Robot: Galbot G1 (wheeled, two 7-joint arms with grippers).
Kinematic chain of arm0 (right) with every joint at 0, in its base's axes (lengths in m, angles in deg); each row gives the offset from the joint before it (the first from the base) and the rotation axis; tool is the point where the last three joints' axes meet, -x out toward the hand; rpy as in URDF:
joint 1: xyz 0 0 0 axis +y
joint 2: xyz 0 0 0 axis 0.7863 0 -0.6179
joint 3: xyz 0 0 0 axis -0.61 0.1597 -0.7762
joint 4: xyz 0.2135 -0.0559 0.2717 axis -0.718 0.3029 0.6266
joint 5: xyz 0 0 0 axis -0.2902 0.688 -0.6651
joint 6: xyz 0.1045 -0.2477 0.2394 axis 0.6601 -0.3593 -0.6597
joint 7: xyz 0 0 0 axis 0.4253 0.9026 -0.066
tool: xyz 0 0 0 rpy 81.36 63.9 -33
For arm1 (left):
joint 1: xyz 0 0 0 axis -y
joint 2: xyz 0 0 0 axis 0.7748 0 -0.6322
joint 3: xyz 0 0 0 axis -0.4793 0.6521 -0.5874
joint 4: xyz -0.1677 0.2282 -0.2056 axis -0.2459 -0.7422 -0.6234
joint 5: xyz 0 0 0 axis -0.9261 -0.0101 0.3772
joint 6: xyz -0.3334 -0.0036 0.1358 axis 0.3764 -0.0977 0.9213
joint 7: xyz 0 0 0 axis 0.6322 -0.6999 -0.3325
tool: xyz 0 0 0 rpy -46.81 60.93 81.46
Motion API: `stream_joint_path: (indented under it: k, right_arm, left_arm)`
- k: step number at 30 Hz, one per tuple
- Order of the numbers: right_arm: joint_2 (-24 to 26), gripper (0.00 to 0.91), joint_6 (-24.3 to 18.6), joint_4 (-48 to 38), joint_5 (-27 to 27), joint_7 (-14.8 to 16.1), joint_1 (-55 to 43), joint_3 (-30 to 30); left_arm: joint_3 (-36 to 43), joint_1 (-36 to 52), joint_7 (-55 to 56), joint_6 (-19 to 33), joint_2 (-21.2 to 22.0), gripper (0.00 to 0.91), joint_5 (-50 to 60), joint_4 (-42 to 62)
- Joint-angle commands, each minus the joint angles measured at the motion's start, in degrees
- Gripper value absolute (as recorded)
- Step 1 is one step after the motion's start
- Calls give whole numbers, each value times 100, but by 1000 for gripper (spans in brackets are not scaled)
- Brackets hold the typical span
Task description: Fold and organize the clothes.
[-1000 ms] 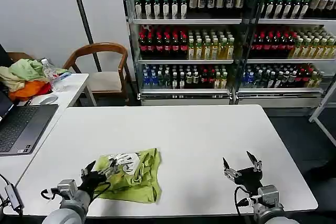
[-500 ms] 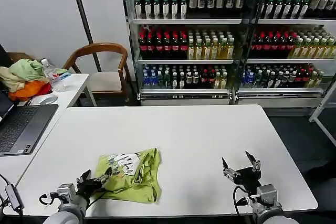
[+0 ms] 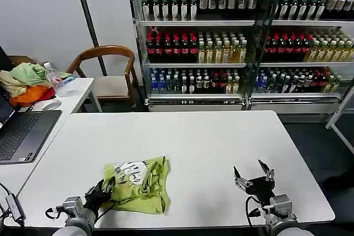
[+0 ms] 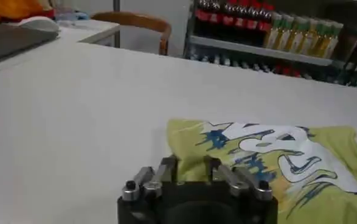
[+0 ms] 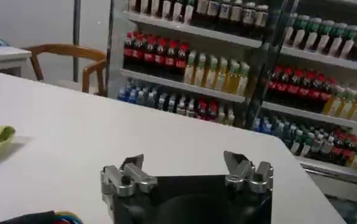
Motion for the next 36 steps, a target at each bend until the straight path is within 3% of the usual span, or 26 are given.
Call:
stream_joint_path:
  k: [1,11,17,28,36]
  right_arm:
    - [-16,907,1,21,8,-7,-4,-2]
    - [12,907,6,18,9,-18,-45,-25]
    - [49,907,-16,5,-5,-7,-88,20]
    - [11,907,-132,-147,-34,11,-286,206]
    - [6,907,-193,-51,-38,14,-136,115]
  left_arm:
    - [3,11,-213,185,20,40,269,21]
    - [-460,126,-163,-162,-180,30,-204,-914]
    - [-1797,-83,-252,-431,-679,30,-969,-919]
    - [-3624,-721,-557,-978,-1463,30,-1295,-418]
    - [-3861,-898,-575,-1007,-1846,40,-780,-524]
